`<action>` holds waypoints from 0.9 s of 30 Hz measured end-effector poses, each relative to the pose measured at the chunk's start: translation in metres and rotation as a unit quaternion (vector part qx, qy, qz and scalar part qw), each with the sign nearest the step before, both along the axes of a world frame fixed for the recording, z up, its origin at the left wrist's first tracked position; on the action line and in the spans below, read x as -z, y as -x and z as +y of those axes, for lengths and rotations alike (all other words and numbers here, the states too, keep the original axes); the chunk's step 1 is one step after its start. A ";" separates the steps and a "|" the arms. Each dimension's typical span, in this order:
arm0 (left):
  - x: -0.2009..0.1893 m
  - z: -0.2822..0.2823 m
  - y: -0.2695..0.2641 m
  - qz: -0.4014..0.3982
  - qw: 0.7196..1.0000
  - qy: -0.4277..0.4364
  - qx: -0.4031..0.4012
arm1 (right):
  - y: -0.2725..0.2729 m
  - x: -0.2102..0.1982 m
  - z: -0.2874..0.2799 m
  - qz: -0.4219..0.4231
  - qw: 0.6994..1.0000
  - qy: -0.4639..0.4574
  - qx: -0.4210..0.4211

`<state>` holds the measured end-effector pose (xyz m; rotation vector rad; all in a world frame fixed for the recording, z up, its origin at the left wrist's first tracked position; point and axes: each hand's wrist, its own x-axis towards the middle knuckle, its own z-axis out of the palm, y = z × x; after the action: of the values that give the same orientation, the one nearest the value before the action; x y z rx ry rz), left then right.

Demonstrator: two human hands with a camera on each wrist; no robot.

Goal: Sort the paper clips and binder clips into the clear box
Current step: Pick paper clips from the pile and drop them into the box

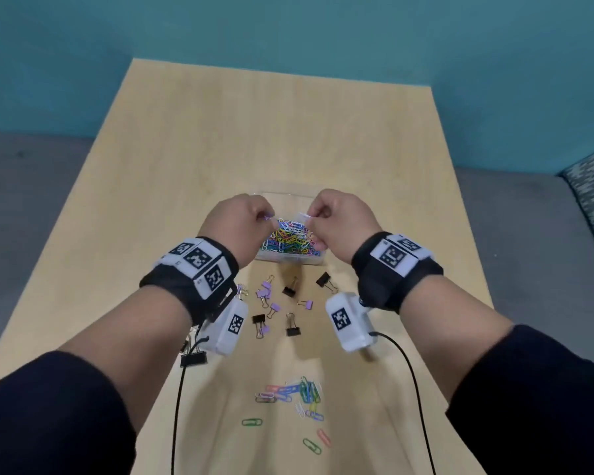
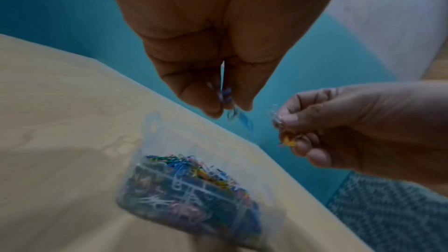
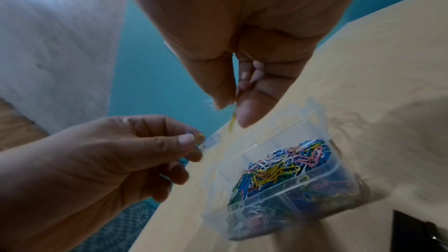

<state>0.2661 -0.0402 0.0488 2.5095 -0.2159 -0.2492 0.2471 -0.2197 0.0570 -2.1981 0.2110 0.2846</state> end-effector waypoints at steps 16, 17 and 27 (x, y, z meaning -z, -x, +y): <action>0.066 0.037 0.210 0.022 0.955 -0.140 0.262 | 0.228 0.064 0.015 0.020 0.881 0.304 -0.363; 0.069 0.036 0.216 0.016 0.950 -0.153 0.272 | 0.235 0.066 0.015 0.006 0.879 0.313 -0.359; 0.072 0.061 0.243 0.129 0.976 -0.101 0.143 | 0.275 0.068 0.012 0.096 0.945 0.226 -0.216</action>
<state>0.0227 0.0212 -0.0227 2.6059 -0.4655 -0.7406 -0.0282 -0.2079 -0.0108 -2.6612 -0.1207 0.7605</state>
